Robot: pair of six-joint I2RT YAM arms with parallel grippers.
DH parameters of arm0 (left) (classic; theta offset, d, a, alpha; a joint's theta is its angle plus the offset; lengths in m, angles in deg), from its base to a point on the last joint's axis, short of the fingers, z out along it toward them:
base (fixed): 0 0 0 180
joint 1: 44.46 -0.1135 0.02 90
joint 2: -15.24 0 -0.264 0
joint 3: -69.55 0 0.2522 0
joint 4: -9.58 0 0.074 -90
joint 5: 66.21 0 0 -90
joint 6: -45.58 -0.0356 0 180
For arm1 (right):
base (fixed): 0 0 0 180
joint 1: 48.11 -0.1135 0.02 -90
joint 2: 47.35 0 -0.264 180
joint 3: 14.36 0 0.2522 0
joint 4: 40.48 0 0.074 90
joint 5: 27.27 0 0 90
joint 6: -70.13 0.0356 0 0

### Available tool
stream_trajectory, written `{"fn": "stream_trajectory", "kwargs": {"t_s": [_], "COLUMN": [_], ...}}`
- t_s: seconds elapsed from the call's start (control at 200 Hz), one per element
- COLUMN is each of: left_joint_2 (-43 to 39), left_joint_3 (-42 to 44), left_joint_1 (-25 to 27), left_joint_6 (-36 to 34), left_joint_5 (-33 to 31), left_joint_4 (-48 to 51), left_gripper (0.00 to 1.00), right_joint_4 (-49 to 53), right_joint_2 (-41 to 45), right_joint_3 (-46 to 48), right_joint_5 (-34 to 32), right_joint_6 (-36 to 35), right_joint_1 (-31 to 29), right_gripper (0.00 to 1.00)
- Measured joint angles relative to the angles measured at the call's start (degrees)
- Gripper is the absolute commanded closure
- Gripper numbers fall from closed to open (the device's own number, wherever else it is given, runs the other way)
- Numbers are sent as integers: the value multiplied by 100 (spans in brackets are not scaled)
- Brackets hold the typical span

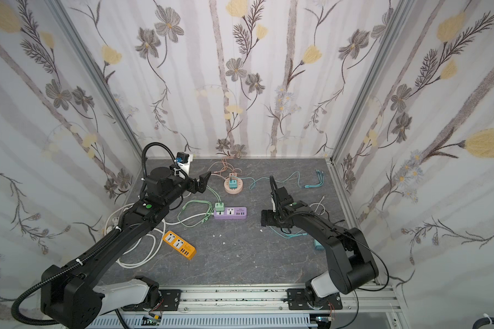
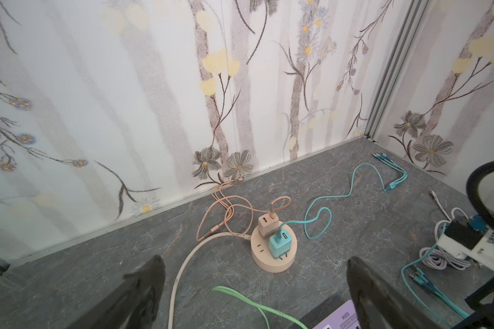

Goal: Insert the plug

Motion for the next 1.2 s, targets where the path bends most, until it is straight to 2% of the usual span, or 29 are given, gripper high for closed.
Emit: {"fn": "stream_trajectory", "kwargs": {"t_s": [0.1, 0.165, 0.25, 0.3, 0.385, 0.485, 0.585, 0.814, 1.029, 1.199], "left_joint_2": [-24, 4, 66, 114, 199, 306, 341, 439, 614, 671], "left_joint_3": [0, 0, -2, -7, -52, -151, -166, -308, -391, -461], "left_joint_1": [-15, -22, -31, -31, -33, -33, -37, -26, 181, 319], "left_joint_6": [111, 208, 350, 417, 446, 472, 538, 708, 673, 525], "left_joint_5": [-55, -107, -166, -184, -232, -374, -428, -365, -293, -105], "left_joint_4": [63, 153, 258, 315, 472, 664, 859, 1106, 1294, 1438], "left_gripper": [0, 0, 0, 0, 0, 0, 0, 0, 0, 0], "right_joint_4": [236, 361, 496, 557, 658, 739, 743, 645, 457, 306], "right_joint_2": [-481, -739, -949, -992, -990, -820, -328, 1486, 2800, 3379], "right_joint_3": [-396, -590, -743, -793, -841, -876, -914, -1102, -1362, -1679], "right_joint_5": [-328, -560, -909, -1202, -1738, -2181, -2494, -3244, -3462, -3418], "right_joint_6": [-144, -199, -247, -260, -262, -328, -348, -343, -352, -483], "right_joint_1": [-275, -446, -627, -728, -918, -1132, -1237, -1167, -509, -111], "right_gripper": [16, 26, 56, 70, 86, 100, 100, 100, 100, 100]}}
